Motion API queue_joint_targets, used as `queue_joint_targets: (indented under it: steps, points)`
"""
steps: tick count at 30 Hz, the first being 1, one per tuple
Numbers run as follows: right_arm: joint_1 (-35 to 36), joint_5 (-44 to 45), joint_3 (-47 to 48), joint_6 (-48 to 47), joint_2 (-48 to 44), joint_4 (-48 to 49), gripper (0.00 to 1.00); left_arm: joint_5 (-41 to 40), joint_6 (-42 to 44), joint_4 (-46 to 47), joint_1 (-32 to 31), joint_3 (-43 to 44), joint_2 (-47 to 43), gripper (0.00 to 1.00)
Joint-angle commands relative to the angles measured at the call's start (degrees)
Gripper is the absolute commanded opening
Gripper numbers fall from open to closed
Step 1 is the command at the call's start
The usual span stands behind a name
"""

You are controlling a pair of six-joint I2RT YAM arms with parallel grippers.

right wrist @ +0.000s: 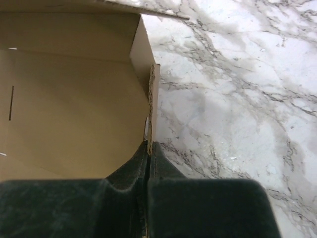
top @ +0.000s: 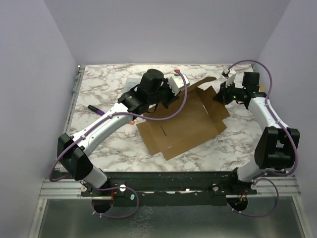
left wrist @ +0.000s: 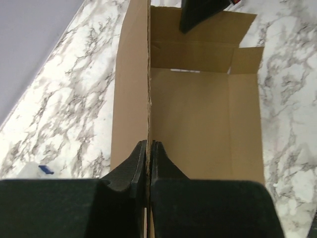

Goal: Fold the paper box
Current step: Fold the paper box at the center of the board.

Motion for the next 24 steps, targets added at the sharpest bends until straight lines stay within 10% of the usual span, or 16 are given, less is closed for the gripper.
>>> queue_joint_targets:
  steps: [1,24]
  points:
    - [0.06,2.10,-0.91,0.83,1.04,2.89,0.01,8.23,-4.57,4.56,-0.56,2.84,-1.34,0.00]
    - [0.08,3.24,-3.34,-0.19,0.80,5.61,0.01,22.59,-23.90,15.49,-0.18,-2.14,0.36,0.00]
